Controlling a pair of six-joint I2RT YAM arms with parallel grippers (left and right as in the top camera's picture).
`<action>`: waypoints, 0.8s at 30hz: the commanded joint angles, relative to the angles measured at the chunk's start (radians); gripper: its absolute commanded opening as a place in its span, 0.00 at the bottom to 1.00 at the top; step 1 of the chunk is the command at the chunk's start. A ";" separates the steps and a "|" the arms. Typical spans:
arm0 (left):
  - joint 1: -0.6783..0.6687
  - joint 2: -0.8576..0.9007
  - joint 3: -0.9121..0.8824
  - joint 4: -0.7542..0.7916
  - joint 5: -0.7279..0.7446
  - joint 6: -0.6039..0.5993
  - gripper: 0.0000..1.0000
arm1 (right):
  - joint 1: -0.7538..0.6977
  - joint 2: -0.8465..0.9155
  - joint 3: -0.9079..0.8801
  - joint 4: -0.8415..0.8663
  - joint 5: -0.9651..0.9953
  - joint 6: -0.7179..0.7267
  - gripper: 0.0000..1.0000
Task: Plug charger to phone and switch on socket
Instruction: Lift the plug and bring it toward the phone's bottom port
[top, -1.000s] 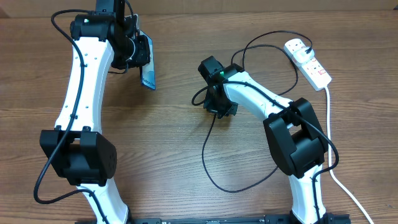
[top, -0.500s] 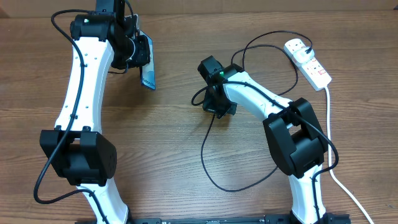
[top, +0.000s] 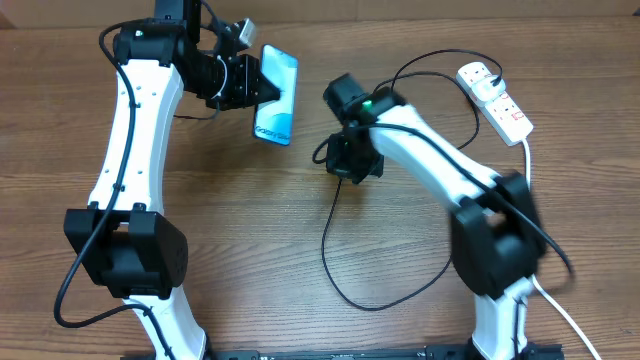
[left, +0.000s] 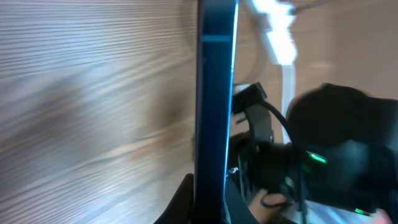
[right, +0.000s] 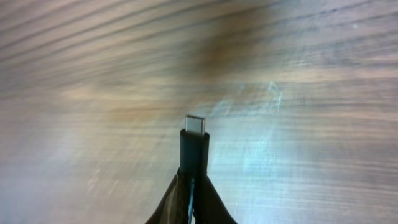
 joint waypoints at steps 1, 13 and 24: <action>0.046 -0.014 0.017 0.010 0.330 0.047 0.04 | -0.005 -0.238 0.049 -0.047 -0.091 -0.150 0.04; 0.140 -0.014 0.017 0.034 0.830 0.038 0.04 | 0.104 -0.542 0.046 -0.112 -0.359 -0.324 0.04; 0.111 -0.014 0.017 0.042 0.835 -0.016 0.04 | 0.197 -0.497 0.030 0.011 -0.177 -0.109 0.04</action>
